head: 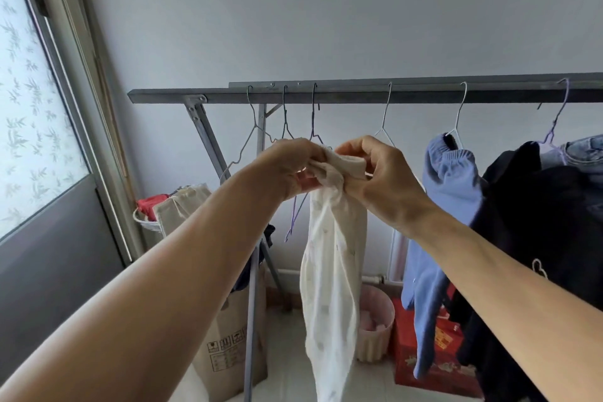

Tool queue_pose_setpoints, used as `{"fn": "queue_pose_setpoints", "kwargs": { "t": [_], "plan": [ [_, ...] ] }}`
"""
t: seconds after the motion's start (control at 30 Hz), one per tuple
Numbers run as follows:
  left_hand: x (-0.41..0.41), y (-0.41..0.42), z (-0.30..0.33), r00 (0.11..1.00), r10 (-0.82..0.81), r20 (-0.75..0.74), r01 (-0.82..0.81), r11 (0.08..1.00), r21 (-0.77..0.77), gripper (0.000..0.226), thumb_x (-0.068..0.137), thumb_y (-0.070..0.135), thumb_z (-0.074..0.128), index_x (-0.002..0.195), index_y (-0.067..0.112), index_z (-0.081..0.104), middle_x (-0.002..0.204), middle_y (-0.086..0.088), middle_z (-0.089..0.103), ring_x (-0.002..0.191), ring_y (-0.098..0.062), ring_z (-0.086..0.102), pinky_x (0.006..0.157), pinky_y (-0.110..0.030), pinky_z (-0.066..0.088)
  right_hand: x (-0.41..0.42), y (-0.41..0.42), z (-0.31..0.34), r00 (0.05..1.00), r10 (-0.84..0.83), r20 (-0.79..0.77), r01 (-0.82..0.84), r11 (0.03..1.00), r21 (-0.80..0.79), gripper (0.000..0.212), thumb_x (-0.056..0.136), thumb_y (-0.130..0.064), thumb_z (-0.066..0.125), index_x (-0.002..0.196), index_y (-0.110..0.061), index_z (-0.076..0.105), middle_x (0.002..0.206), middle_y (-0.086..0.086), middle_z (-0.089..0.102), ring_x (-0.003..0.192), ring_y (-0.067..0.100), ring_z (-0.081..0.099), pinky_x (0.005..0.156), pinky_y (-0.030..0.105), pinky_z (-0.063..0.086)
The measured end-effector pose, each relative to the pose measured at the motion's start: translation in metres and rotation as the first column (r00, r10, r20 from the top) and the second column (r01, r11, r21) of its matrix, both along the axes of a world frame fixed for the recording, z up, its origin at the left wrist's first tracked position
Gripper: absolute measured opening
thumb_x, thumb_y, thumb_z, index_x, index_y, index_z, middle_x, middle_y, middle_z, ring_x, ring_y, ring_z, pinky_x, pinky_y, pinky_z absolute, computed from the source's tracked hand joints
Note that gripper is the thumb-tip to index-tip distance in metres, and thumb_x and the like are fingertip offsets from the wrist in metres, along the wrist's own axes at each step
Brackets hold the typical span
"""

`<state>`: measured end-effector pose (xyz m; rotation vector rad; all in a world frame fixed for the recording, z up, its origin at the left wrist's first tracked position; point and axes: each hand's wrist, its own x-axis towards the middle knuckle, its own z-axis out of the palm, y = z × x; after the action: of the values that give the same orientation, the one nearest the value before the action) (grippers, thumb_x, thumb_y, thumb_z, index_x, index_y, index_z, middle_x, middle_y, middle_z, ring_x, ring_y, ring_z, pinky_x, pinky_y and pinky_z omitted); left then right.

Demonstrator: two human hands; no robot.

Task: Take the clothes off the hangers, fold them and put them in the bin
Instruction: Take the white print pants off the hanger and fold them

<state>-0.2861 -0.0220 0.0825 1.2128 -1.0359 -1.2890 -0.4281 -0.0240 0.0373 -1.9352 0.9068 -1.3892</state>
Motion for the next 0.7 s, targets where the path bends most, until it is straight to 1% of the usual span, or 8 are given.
{"fn": "queue_pose_setpoints", "kwargs": {
  "t": [0.1,0.17,0.23,0.3,0.37,0.43,0.5,0.7],
  "plan": [
    [0.001,0.003,-0.001,0.997,0.039,-0.073,-0.04,0.999,-0.021,0.023,0.089,-0.017,0.042,0.076,-0.003,0.054,0.082,-0.017,0.057,0.073,-0.023,0.062,0.069,-0.036,0.059,-0.003,0.002,-0.003,0.997,0.07,0.043,-0.073,0.995,0.075,0.04,0.068,-0.03,0.079,0.104,-0.023,0.064,0.096,-0.002,0.071,0.086,0.01,0.064,0.069,0.018,0.051],
    [0.0,0.006,0.001,0.99,0.034,-0.134,-0.038,0.999,-0.031,0.019,0.088,-0.016,0.044,0.079,-0.003,0.053,0.083,-0.018,0.057,0.074,-0.024,0.061,0.06,-0.033,0.06,-0.002,0.002,-0.005,0.997,0.077,0.013,-0.078,0.994,0.082,0.05,0.067,-0.028,0.08,0.113,-0.021,0.061,0.101,-0.004,0.07,0.089,0.004,0.065,0.072,0.015,0.049],
    [-0.001,0.011,0.002,0.975,0.026,-0.221,-0.035,0.999,-0.037,0.012,0.089,-0.011,0.048,0.084,-0.002,0.052,0.082,-0.016,0.054,0.073,-0.022,0.059,0.054,-0.031,0.059,0.003,0.002,-0.006,0.999,0.033,0.024,-0.034,0.999,0.033,0.048,0.076,-0.015,0.081,0.117,-0.013,0.056,0.097,-0.007,0.067,0.076,-0.008,0.062,0.065,0.008,0.045],
    [0.0,0.013,0.002,0.964,-0.001,-0.264,-0.019,0.997,-0.075,0.003,0.092,-0.003,0.052,0.091,0.0,0.053,0.083,-0.015,0.053,0.074,-0.021,0.059,0.058,-0.031,0.06,0.008,-0.001,-0.003,0.996,-0.043,0.081,0.045,0.999,-0.023,0.03,0.086,-0.001,0.067,0.112,-0.009,0.055,0.089,-0.005,0.062,0.063,-0.011,0.057,0.057,0.005,0.041],
    [0.005,0.012,-0.003,0.985,-0.037,-0.168,0.013,0.989,-0.145,0.006,0.093,0.007,0.056,0.098,0.004,0.057,0.088,-0.011,0.057,0.079,-0.019,0.06,0.067,-0.031,0.061,0.009,-0.007,0.002,0.986,-0.114,0.121,0.117,0.993,-0.024,0.022,0.089,0.003,0.057,0.108,-0.009,0.058,0.083,-0.003,0.06,0.057,-0.01,0.054,0.052,0.007,0.041],
    [0.012,0.009,-0.015,0.989,-0.042,0.141,0.074,0.97,-0.23,0.015,0.091,0.018,0.062,0.105,0.01,0.062,0.096,-0.005,0.065,0.088,-0.015,0.062,0.079,-0.031,0.054,0.008,-0.014,0.01,0.981,-0.14,0.133,0.14,0.99,0.006,0.022,0.089,0.001,0.056,0.107,-0.011,0.06,0.08,-0.004,0.06,0.054,-0.009,0.053,0.052,0.008,0.041],
    [0.016,0.008,-0.032,0.931,-0.1,0.35,0.193,0.951,-0.242,0.02,0.091,0.023,0.064,0.109,0.015,0.066,0.099,0.0,0.072,0.089,-0.01,0.067,0.078,-0.026,0.05,0.007,-0.018,0.016,0.982,-0.137,0.133,0.135,0.99,0.029,0.024,0.086,-0.001,0.059,0.106,-0.015,0.061,0.076,-0.006,0.06,0.053,-0.007,0.052,0.053,0.011,0.041],
    [0.019,0.006,-0.057,0.945,-0.124,0.302,0.182,0.968,-0.172,0.013,0.094,0.019,0.06,0.094,0.01,0.068,0.093,-0.002,0.076,0.091,-0.018,0.071,0.077,-0.033,0.056,-0.008,-0.02,0.043,0.982,-0.147,0.114,0.142,0.988,0.053,0.021,0.081,-0.004,0.062,0.099,-0.015,0.063,0.074,-0.003,0.058,0.062,0.007,0.052,0.051,0.016,0.04]
  ]
}}
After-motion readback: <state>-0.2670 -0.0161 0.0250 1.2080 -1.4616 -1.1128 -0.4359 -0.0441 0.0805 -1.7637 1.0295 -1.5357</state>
